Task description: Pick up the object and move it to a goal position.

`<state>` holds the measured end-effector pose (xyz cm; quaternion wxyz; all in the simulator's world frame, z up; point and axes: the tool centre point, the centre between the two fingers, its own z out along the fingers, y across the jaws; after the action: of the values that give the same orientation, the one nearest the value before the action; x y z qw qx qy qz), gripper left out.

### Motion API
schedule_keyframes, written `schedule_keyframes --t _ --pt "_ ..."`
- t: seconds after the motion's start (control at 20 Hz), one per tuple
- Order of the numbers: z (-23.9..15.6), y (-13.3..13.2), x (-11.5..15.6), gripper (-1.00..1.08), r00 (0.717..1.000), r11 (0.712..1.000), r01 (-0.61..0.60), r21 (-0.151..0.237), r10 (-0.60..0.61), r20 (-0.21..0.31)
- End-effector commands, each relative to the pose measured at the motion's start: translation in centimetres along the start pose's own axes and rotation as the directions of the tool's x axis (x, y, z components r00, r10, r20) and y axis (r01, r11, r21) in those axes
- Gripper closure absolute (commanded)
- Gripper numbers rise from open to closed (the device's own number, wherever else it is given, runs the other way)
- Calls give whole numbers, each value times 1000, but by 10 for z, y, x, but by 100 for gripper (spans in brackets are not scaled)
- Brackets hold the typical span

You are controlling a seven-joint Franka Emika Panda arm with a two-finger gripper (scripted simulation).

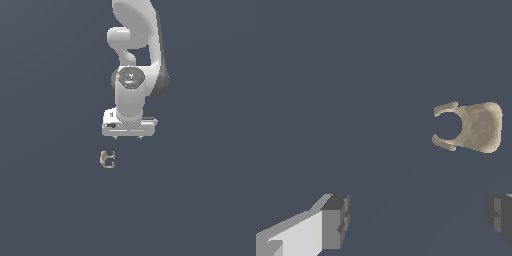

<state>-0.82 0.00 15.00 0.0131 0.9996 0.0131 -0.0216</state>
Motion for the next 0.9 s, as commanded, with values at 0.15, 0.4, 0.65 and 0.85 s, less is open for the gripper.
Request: schedule_keyframes --t 0.15,0.4,0.65,0.85 --pt "-2 -4 0 -92 1000 1000 7 0 -7 -3" --pt "-9 -24 1 -92 999 999 39 1 -39 -19" --pt "-10 -26 1 -92 999 999 43 1 -43 -21" --pt "-9 -25 1 -92 999 999 42 1 -42 -21"
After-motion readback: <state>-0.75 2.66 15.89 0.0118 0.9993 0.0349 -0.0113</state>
